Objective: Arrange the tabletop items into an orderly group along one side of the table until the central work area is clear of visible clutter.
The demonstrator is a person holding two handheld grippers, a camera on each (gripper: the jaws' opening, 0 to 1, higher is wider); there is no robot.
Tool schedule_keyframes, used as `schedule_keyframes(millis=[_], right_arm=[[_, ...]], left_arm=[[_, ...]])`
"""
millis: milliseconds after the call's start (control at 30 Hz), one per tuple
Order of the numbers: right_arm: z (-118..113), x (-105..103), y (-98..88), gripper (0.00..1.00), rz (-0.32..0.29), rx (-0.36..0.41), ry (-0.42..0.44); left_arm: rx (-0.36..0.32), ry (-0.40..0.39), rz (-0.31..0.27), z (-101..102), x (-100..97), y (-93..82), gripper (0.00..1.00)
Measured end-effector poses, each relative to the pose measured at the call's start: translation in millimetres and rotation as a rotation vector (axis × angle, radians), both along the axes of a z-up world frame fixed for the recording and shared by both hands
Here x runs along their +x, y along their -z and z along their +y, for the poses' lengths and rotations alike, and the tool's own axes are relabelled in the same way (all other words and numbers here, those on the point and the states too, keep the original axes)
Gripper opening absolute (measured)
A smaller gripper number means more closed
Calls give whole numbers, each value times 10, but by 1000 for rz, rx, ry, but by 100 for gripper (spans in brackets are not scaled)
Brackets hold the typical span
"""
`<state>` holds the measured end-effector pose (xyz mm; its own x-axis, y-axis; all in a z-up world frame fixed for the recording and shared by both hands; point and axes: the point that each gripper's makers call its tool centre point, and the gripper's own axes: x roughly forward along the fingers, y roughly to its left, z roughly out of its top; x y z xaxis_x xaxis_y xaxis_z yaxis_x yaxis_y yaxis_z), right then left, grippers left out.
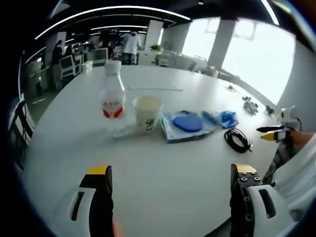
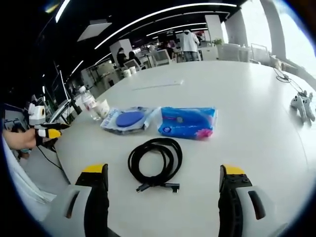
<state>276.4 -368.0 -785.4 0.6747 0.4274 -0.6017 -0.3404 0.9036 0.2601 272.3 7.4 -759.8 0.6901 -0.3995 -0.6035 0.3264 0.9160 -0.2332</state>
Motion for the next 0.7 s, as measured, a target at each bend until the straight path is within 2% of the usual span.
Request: schedule_keyframes(millis=[300, 700], right_arm=[[13, -175, 22, 93, 7, -15, 5], [-21, -472, 59, 93, 38, -27, 37]], left_arm=[[-5, -15, 16, 212, -117, 31, 97], [-15, 0, 38, 275, -206, 75, 97]])
